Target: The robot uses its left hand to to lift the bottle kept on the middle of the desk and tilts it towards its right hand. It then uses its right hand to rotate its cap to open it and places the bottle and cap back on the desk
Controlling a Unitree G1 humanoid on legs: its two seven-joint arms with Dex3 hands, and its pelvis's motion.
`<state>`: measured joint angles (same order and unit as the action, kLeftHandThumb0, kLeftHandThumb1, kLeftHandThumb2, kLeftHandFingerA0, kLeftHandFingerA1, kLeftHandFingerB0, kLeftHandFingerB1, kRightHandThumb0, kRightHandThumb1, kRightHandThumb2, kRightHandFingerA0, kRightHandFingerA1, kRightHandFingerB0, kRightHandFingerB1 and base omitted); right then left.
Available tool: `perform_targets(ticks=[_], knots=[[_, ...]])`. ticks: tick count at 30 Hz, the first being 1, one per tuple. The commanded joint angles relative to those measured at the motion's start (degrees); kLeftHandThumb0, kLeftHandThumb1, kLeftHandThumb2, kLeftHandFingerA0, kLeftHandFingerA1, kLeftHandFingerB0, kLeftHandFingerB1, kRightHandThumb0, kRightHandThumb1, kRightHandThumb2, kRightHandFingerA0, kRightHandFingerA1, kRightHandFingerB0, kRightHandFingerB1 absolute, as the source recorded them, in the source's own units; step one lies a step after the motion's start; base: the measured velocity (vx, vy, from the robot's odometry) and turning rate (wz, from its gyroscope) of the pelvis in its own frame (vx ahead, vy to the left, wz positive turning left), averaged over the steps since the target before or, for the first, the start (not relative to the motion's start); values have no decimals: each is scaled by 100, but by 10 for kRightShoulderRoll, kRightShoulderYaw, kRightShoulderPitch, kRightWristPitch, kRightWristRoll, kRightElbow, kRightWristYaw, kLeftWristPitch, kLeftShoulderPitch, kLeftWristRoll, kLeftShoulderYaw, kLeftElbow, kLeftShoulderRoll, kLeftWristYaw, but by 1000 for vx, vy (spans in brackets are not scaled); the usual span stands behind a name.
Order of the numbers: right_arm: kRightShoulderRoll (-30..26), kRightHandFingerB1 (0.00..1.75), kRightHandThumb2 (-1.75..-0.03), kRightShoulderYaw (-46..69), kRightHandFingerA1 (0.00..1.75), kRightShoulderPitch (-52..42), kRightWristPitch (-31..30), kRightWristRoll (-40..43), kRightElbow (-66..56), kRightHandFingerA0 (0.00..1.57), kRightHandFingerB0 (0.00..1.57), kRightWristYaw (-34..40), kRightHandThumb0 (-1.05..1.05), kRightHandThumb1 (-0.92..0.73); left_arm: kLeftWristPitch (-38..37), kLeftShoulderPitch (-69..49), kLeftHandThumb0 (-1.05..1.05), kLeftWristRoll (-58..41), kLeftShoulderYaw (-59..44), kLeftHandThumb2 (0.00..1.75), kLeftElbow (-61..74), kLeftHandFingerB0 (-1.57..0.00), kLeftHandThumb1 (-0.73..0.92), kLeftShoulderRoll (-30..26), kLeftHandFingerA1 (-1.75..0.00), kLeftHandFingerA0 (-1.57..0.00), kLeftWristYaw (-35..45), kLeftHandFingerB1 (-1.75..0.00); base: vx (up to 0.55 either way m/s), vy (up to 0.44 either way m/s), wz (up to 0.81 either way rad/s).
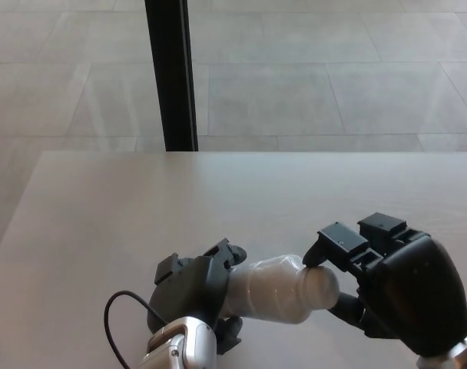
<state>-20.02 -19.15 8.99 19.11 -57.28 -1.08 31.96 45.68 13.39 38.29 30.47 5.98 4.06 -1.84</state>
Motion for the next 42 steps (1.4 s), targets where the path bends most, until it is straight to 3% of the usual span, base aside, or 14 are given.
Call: perform_targets(ticks=[1, 4, 15, 23, 25, 26, 27, 28, 29, 34, 36, 37, 40, 42], knots=[[-47, 140, -102, -51, 157, 90, 149, -100, -26, 82, 72, 213, -36, -48, 23, -40, 0, -21, -1, 66, -14, -52, 80, -9, -95, -53, 31, -71, 0, 0, 0], [-50, 154, -93, -67, 163, 101, 158, -110, -33, 82, 67, 220, -34, -49, 47, -19, -6, -7, 18, 63, -24, -45, 80, -21, -84, -53, 56, -59, 0, 0, 0], [-72, 143, -80, -98, 164, 136, 186, -126, -32, 79, 64, 269, -35, -66, 2, -31, -15, -39, -8, 61, -33, -51, 75, -24, -85, -56, 52, -68, 0, 0, 0], [-76, 148, -86, -85, 167, 101, 151, -102, -45, 80, 66, 241, -32, -58, 47, -15, -5, -17, 6, 63, -34, -49, 81, -21, -91, -52, 65, -64, 0, 0, 0], [-74, 150, -98, -69, 161, 68, 114, -67, -52, 79, 61, 159, -29, -54, 36, -30, -1, -23, -7, 63, -27, -41, 85, -7, -78, -51, 43, -57, 0, 0, 0], [-73, 93, -67, -54, 155, 37, 83, -29, -72, 77, 73, 91, -38, -69, 24, -34, 4, -21, -3, 64, -27, -46, 84, -12, -78, -52, 42, -59, 0, 0, 0], [-72, 93, -67, -47, 155, 26, 72, -14, -80, 77, 73, 63, -38, -69, 17, -36, 4, -18, -2, 64, -26, -46, 84, -14, -78, -52, 39, -59, 0, 0, 0], [-71, 70, -66, -41, 161, 16, 62, -2, -88, 78, 65, 39, -41, -74, 15, -37, 10, -18, -2, 66, -27, -51, 83, -14, -103, -55, 37, -72, 0, 0, 0], [-79, 45, -67, -21, 151, -19, 8, 63, -130, 75, 41, -78, -41, -77, 21, -35, 9, -17, -3, 65, -31, -50, 89, -13, -111, -58, 37, -63, 0, 0, 0], [-78, 36, -61, 14, 131, -61, -84, 89, -184, 57, 7, -199, -55, -63, 23, -34, 8, -14, -4, 61, -34, -51, 87, -11, -121, -63, 34, -69, 0, 0, 0], [-88, 36, -77, 37, 91, -80, -127, 72, -208, 53, 2, -260, -62, -37, 27, -33, 7, -14, -5, 64, -33, -48, 89, -10, -126, -64, 37, -76, 0, 0, 0], [-97, 29, -56, 47, 94, -97, -147, 68, -225, 36, 0, -294, -62, -53, 24, -35, 12, -17, -8, 64, -31, -51, 85, -8, -127, -66, 34, -78, 0, 0, 0], [-96, 21, -61, 53, 94, -107, -165, 60, -244, 32, 0, -330, -63, -50, 19, -36, 12, -19, -14, 63, -32, -52, 85, -8, -128, -66, 30, -84, 0, 0, 0], [-99, 11, -56, 55, 92, -121, -182, 45, -267, 19, 0, -374, -76, -52, 24, -33, 6, -17, -11, 64, -30, -42, 85, -12, -107, -62, 36, -58, 0, 0, 0]])
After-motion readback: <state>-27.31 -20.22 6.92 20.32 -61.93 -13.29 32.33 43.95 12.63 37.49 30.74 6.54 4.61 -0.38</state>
